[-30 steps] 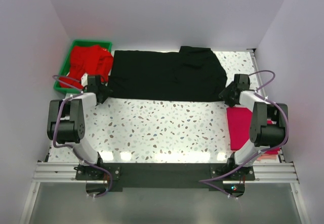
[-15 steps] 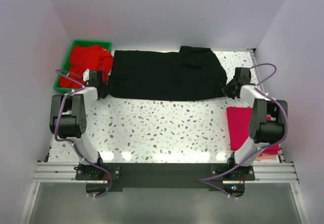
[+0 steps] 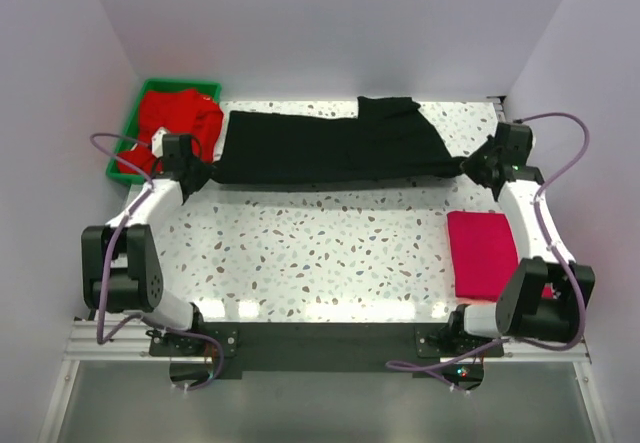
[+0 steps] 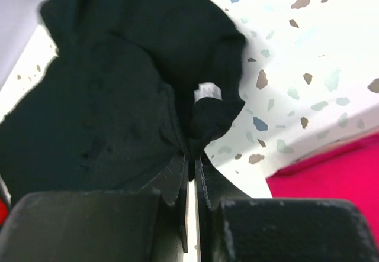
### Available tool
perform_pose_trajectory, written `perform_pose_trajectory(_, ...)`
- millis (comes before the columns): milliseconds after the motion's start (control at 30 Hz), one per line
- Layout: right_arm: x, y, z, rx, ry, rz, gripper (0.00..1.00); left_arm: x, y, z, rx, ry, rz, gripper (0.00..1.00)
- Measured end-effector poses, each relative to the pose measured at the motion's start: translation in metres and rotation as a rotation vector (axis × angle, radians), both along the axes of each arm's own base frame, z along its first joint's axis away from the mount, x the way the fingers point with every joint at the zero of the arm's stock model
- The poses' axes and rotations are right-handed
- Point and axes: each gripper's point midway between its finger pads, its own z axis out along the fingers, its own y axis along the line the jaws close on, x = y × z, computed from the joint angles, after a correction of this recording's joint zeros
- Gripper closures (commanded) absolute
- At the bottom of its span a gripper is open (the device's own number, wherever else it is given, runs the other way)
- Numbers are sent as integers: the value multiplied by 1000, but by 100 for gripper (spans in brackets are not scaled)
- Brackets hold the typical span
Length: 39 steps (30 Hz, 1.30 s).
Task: Fold and stack the t-shirts
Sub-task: Fold the tshirt
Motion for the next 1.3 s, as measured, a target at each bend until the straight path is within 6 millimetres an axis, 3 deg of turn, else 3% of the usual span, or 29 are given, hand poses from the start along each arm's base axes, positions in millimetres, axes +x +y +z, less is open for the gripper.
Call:
perform_pose_trajectory(133, -24, 0, 27, -16, -49, 7, 100, -23, 0, 13, 7, -19, -2, 100)
perform_pose_trajectory(233, -46, 2, 34, -24, -63, 17, 100, -48, -1, 12, 10, -11, -1, 100)
perform_pose_trajectory(467, -104, 12, 23, -32, -45, 46, 100, -111, -2, -6, 13, 22, 8, 100)
perform_pose_trajectory(533, -120, 16, 18, -34, -35, 60, 92, -125, -2, -13, 12, 28, 10, 98)
perform_pose_trajectory(600, -134, 18, 15, -38, -27, 67, 79, -137, -3, -21, 11, 41, 8, 78)
perform_pose_trajectory(633, -139, 19, 13, -40, -25, 69, 63, -142, -3, -25, 8, 47, 10, 69)
perform_pose_trajectory(667, -145, 20, 12, -41, -23, 69, 57, -148, -4, -30, 6, 56, 11, 56)
perform_pose_trajectory(700, -150, 20, 12, -50, -22, 74, 49, -152, -4, -34, 5, 63, 11, 52)
perform_pose_trajectory(800, -161, 22, 18, -64, -43, 84, 44, -162, -6, -38, -7, 64, 11, 44)
perform_pose_trajectory(900, -163, 24, 28, -68, -56, 101, 41, -160, -9, -27, -14, 16, -4, 44)
perform_pose_trajectory(1033, -146, 33, 42, -32, -85, 158, 41, -145, -15, -8, -34, -26, -34, 44)
perform_pose_trajectory(1167, -109, 41, 39, 11, -51, 215, 41, -105, -19, 14, -39, -47, -76, 44)
perform_pose_trajectory(1300, -61, 59, 28, 9, -5, 284, 42, -50, -22, 27, -20, -47, -119, 46)
